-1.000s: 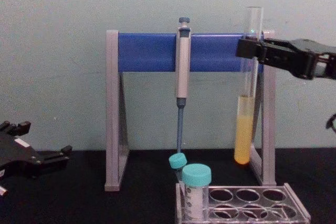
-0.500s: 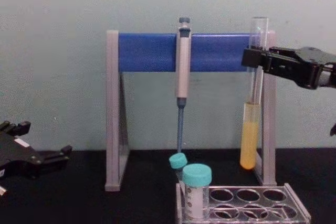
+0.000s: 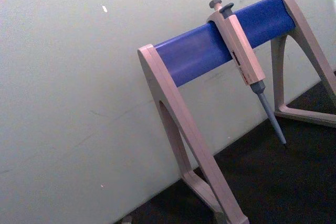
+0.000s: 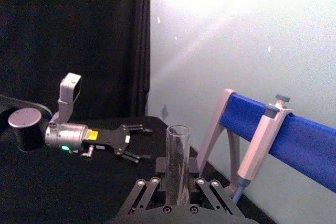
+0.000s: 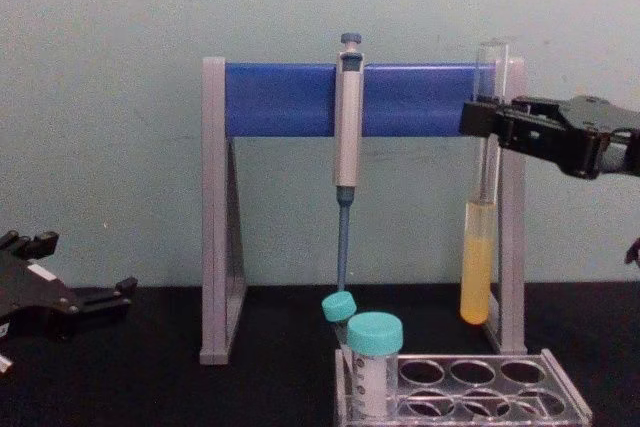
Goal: Pick up the test tube from the test tube rack, shake it, then place it back into the test tube rack.
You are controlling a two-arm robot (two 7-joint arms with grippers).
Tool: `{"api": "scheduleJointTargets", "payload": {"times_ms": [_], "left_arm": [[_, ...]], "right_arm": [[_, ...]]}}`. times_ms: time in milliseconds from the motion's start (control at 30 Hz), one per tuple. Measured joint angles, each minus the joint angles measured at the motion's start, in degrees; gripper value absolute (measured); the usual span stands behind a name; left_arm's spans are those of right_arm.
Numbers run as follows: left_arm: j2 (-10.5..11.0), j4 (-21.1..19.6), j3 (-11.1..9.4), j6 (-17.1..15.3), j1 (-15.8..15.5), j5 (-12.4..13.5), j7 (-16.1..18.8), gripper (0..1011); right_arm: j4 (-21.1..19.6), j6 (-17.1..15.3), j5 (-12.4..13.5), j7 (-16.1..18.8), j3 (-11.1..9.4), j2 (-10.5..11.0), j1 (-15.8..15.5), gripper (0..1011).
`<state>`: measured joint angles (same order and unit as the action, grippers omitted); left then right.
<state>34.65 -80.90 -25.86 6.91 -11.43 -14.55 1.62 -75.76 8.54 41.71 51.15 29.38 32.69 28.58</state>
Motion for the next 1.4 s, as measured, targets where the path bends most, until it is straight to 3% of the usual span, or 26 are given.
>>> {"api": "scheduleJointTargets", "payload": {"times_ms": [567, 1400], "left_arm": [[0.0, 0.0, 0.0, 0.0, 0.0, 0.0, 0.0, 1001], [0.0, 0.0, 0.0, 0.0, 0.0, 0.0, 0.0, 1001]], "right_arm": [[3.8, 0.68, -2.91, -0.31, 0.91, -1.73, 0.61, 232], [8.28, -0.72, -4.19, 0.98, 2.26, -3.37, 1.68, 232]]}}
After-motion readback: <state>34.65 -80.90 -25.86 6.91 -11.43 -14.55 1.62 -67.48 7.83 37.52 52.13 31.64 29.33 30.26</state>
